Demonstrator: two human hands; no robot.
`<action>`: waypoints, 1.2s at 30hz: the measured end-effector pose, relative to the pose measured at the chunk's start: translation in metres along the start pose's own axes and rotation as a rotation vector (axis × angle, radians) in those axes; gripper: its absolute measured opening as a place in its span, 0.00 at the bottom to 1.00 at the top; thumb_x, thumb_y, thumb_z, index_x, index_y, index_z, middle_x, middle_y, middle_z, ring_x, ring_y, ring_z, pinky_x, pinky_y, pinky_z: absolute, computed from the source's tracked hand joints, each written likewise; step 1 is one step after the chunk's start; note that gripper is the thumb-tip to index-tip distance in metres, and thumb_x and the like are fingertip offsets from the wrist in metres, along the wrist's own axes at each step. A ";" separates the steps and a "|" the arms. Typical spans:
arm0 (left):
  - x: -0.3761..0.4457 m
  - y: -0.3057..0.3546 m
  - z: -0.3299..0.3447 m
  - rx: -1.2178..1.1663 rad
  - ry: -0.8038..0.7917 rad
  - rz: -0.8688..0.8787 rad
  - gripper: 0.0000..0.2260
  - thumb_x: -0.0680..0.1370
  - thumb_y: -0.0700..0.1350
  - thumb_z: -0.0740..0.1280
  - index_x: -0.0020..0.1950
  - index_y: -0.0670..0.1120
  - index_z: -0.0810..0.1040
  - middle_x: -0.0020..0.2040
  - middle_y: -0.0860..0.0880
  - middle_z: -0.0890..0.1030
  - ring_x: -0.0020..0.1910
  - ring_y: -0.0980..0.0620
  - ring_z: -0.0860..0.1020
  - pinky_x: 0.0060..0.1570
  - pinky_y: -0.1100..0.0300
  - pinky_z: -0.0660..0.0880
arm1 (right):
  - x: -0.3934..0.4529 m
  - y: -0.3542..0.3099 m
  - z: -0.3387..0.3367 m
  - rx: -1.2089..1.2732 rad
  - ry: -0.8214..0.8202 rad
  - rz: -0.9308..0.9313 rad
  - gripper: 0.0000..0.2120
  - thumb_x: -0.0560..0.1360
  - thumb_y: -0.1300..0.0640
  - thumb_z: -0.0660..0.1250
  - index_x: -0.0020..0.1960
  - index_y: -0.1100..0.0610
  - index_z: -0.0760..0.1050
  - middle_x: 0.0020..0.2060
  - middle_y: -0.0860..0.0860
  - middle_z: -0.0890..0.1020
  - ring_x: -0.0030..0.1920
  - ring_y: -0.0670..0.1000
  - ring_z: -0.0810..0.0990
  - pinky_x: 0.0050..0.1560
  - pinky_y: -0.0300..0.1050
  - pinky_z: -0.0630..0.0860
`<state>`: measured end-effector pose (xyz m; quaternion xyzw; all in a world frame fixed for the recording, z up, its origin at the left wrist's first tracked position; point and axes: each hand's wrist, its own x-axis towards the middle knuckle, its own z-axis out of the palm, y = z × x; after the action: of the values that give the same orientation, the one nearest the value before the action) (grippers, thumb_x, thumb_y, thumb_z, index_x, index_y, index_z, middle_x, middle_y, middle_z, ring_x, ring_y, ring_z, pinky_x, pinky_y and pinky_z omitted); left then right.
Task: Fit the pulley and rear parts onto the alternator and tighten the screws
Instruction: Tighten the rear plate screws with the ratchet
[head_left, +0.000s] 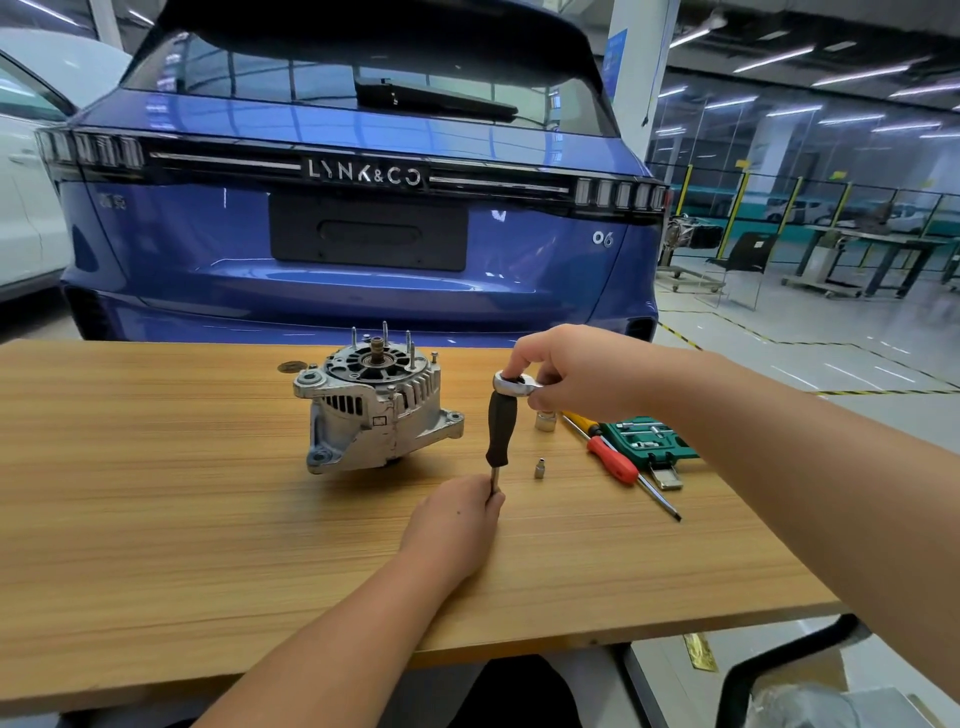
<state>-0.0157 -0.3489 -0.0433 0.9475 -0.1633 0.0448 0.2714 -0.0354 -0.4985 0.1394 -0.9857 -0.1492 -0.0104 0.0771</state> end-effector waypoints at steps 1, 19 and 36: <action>0.000 0.000 0.000 0.000 0.000 0.001 0.12 0.84 0.55 0.58 0.58 0.52 0.78 0.47 0.54 0.80 0.47 0.54 0.78 0.51 0.53 0.79 | 0.000 -0.001 0.001 0.000 0.001 -0.003 0.14 0.80 0.54 0.69 0.61 0.38 0.74 0.38 0.40 0.81 0.34 0.38 0.77 0.32 0.33 0.67; -0.003 0.000 -0.004 -0.013 -0.020 -0.002 0.11 0.84 0.53 0.58 0.52 0.50 0.77 0.48 0.50 0.79 0.48 0.49 0.77 0.47 0.53 0.75 | -0.001 -0.024 0.107 1.607 0.519 0.448 0.22 0.80 0.35 0.58 0.59 0.51 0.77 0.52 0.51 0.86 0.58 0.50 0.81 0.63 0.53 0.72; -0.013 -0.009 -0.049 0.078 0.062 0.032 0.12 0.84 0.53 0.54 0.47 0.52 0.73 0.44 0.52 0.80 0.47 0.48 0.79 0.51 0.50 0.75 | 0.044 -0.080 0.084 1.692 0.639 0.060 0.10 0.73 0.56 0.64 0.50 0.60 0.76 0.32 0.53 0.81 0.32 0.50 0.81 0.35 0.47 0.80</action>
<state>-0.0247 -0.3115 -0.0083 0.9527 -0.1683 0.0848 0.2382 -0.0173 -0.3975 0.0700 -0.5533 -0.0527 -0.1685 0.8141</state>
